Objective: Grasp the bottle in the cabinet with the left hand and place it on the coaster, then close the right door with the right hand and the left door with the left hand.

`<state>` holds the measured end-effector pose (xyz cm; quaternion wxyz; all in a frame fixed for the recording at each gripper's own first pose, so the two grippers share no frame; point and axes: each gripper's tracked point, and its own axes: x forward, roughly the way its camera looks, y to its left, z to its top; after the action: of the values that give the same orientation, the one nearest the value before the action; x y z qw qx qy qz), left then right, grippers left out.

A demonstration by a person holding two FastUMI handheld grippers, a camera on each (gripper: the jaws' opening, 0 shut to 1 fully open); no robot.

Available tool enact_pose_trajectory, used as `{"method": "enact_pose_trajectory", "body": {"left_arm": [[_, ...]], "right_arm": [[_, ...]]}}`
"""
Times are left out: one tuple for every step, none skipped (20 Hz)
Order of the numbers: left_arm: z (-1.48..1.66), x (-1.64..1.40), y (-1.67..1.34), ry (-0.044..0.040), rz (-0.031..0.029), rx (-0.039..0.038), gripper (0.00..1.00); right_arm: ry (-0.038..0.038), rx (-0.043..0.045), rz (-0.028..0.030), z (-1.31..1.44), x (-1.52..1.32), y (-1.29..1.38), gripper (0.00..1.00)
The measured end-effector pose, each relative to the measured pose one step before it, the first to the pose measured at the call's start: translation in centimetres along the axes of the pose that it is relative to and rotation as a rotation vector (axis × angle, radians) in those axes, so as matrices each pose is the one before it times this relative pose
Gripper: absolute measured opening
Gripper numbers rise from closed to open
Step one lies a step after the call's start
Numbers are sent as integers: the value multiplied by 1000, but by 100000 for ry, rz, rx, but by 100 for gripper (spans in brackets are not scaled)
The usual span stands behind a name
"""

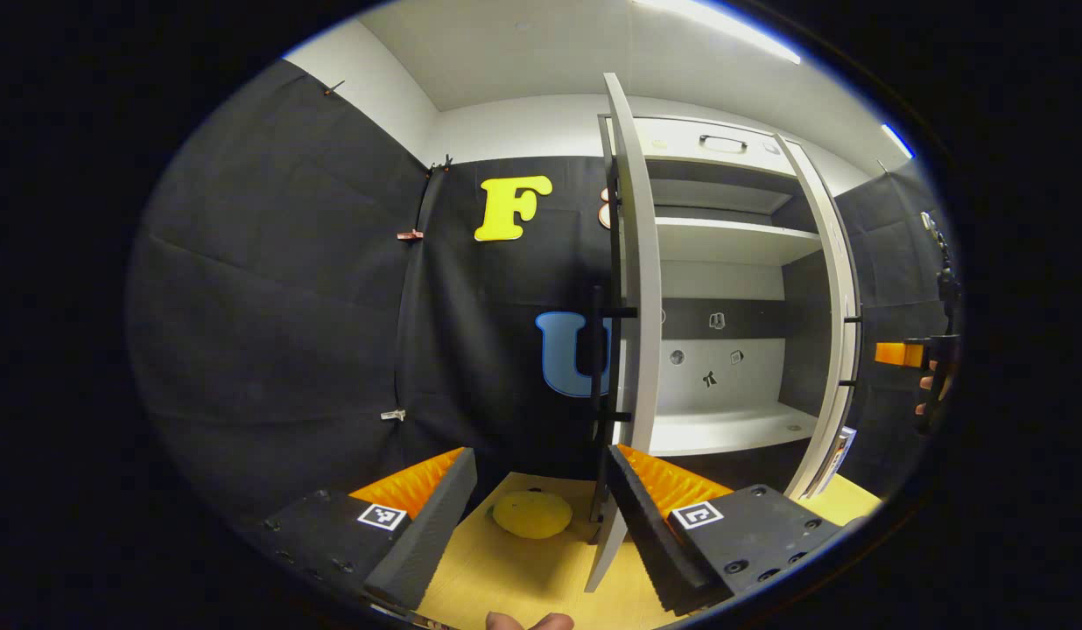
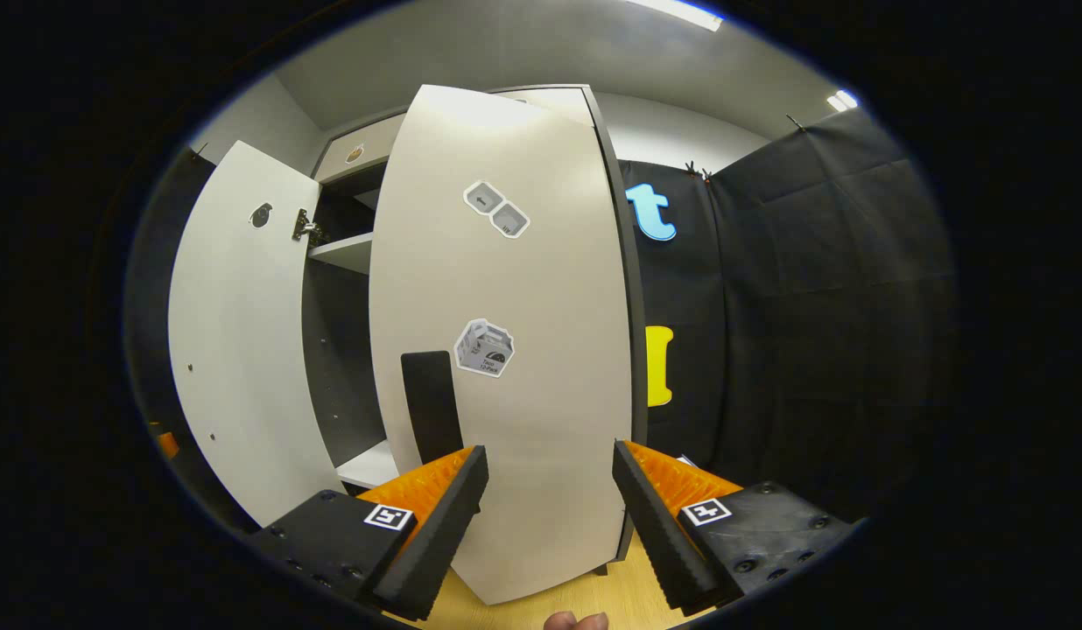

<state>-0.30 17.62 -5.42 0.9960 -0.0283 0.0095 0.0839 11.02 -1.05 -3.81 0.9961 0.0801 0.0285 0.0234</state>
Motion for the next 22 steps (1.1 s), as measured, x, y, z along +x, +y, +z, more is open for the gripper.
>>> {"method": "enact_pose_trajectory", "body": {"left_arm": [[109, 549, 521, -414, 463, 487, 94], [64, 685, 380, -234, 407, 600, 94], [-79, 878, 512, -129, 472, 338, 94], [17, 934, 483, 228, 287, 82, 92], [45, 986, 609, -416, 769, 180, 94], [-69, 1065, 495, 42, 517, 405, 94], [-219, 1078, 549, 123, 587, 438, 94], [-234, 1104, 378, 531, 423, 543, 94], [-282, 1279, 322, 225, 630, 383, 94], [-413, 992, 93, 976, 128, 126, 94], [-495, 801, -169, 950, -694, -394, 94], [-413, 708, -377, 966, -1210, -795, 94], [-312, 582, -531, 1055, -1635, -907, 94], [-314, 596, -515, 921, -1919, -842, 94], [-155, 280, -473, 398, 341, -134, 94], [39, 116, 82, -418, 612, 1079, 92], [-110, 14, -81, -534, 229, -637, 92], [-259, -134, -171, 931, -554, -3054, 92], [-301, 35, -62, 604, -367, -2783, 92], [-252, -187, -164, 1140, -451, -3341, 94], [-151, -70, -68, 498, -23, -2622, 94], [-230, 21, -49, 297, 406, -1818, 95]], "right_arm": [[-46, -277, 223, 58, -561, 116, 95], [-273, -586, 321, 114, -545, 94, 95], [-278, -1000, 114, 127, -484, 2, 95], [-304, -1138, 28, 169, -473, -49, 95], [-217, -1211, -14, 133, -515, -109, 95], [-334, -1246, -240, 148, -507, -201, 95], [-429, -1068, -200, 224, -281, -101, 95], [-288, -689, -667, 35, -452, -339, 95], [-26, -143, -527, 16, -411, -316, 95], [329, 160, -778, -123, -323, -360, 95], [456, 241, -796, -74, -279, -358, 95], [352, 327, -771, -11, -279, -362, 95], [76, 20, -676, 69, -158, -309, 95], [-76, -91, -743, 57, -195, -349, 95], [-65, -25, -774, 108, -214, -315, 95], [30, 226, -632, 51, -132, -280, 95], [-43, 326, -530, 0, -182, -164, 95], [-62, 263, -284, 52, -120, -154, 95], [-88, -45, -178, 77, -56, -66, 95], [-217, -316, -70, 122, -85, 7, 95], [-161, -389, 88, 7, -128, 57, 95], [-76, -336, 161, 22, -78, 49, 95]]}}
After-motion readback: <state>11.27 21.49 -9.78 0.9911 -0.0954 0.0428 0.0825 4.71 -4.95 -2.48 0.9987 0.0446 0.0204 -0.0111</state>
